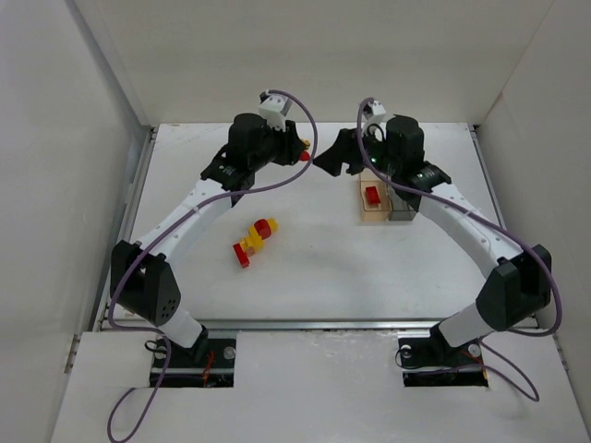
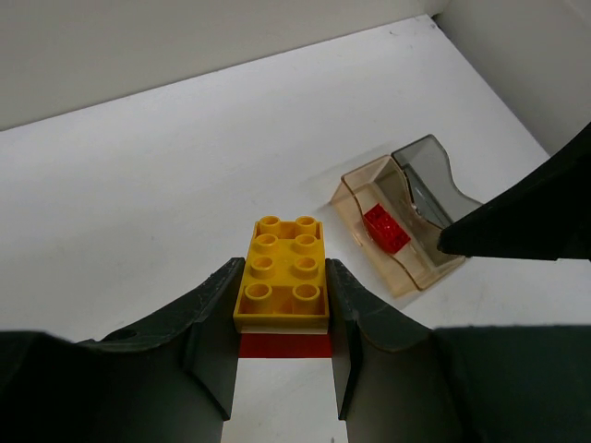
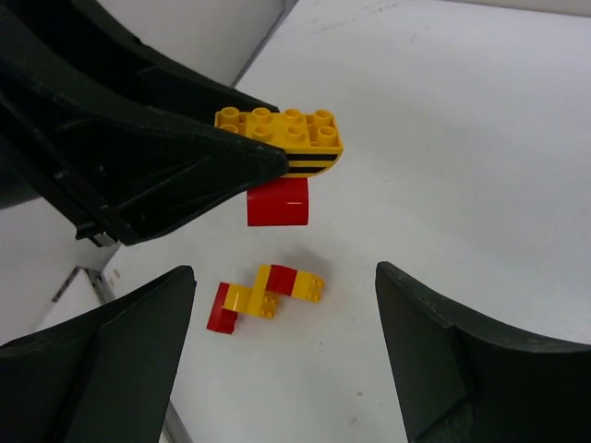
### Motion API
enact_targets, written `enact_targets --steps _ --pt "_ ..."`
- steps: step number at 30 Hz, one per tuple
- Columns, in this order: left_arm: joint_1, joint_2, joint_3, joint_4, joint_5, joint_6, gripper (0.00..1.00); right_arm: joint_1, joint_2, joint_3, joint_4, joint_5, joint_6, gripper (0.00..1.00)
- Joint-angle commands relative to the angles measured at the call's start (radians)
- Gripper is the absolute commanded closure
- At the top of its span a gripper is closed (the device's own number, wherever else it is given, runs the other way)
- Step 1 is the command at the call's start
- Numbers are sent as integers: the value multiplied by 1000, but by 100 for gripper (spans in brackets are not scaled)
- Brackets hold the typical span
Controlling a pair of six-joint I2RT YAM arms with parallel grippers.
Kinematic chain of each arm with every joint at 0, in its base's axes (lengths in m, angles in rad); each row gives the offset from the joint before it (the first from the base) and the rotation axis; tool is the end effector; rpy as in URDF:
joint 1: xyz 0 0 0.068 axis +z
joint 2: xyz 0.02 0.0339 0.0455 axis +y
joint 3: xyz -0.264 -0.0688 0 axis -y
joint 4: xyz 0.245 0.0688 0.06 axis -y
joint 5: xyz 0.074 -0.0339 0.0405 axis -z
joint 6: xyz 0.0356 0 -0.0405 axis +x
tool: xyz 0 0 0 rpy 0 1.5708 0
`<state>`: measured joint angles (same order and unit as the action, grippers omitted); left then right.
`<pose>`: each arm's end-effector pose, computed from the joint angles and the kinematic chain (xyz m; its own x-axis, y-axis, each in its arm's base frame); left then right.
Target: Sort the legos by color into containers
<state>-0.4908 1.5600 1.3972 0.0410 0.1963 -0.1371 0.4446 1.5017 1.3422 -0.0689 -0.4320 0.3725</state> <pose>0.3290 -0.1837 0.3837 -0.1927 -0.0490 -0.9800 0.6124 0.7743 -0.1591 0.3157 0.1669 0.3731 -0.4665 0.1438 -0.8727 -0.6323 0.6357 0.4428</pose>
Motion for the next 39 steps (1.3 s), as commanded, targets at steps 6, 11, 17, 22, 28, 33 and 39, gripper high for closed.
enact_targets --steps 6,11,17,22,28,33,39 --pt "-22 -8 56 126 -51 -67 100 14 72 54 214 -54 160 16" --pt "-22 -8 56 135 -41 -76 100 25 106 63 215 -42 171 17" --pt "-31 -8 56 135 -31 -67 100 34 137 95 244 -51 181 25" --pt "-31 -8 56 135 -9 -76 100 45 158 104 254 -41 190 35" --pt "-40 -8 46 126 3 -85 100 45 167 115 293 -40 210 38" --pt "-40 -8 37 126 25 -107 100 45 176 115 313 -19 229 39" --pt "-40 -8 37 117 3 -107 100 45 135 71 389 -33 229 31"
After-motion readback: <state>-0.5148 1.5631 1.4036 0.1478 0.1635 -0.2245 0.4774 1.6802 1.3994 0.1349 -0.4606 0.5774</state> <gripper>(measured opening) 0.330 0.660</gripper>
